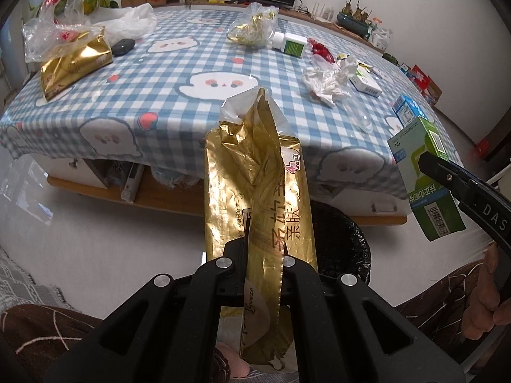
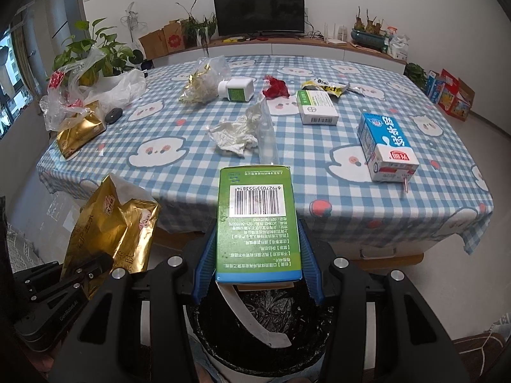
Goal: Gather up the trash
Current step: 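Carry the green box and gold bag toward the black trash bin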
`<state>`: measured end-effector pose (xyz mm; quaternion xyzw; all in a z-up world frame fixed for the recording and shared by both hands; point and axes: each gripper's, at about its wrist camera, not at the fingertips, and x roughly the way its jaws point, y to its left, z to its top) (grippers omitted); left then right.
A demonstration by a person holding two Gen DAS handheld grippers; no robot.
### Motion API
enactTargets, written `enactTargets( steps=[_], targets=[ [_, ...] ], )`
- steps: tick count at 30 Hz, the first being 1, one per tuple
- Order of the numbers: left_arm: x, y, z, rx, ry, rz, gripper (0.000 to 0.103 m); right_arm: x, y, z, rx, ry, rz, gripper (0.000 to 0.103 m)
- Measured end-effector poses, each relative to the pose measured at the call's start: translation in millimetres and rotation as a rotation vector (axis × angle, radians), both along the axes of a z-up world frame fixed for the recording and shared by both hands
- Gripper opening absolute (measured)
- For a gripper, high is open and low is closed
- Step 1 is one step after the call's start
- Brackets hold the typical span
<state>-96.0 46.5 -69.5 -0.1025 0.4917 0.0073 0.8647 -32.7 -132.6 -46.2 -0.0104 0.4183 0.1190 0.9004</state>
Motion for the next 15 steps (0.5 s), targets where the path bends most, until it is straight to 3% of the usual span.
enactTargets(
  steps=[15],
  targets=[
    [3.3,-10.0,-55.6,0.008,0.057,-0.006,0.000,-11.0,7.2,-67.0,-0.069,0.081,0.013,0.045]
  ],
)
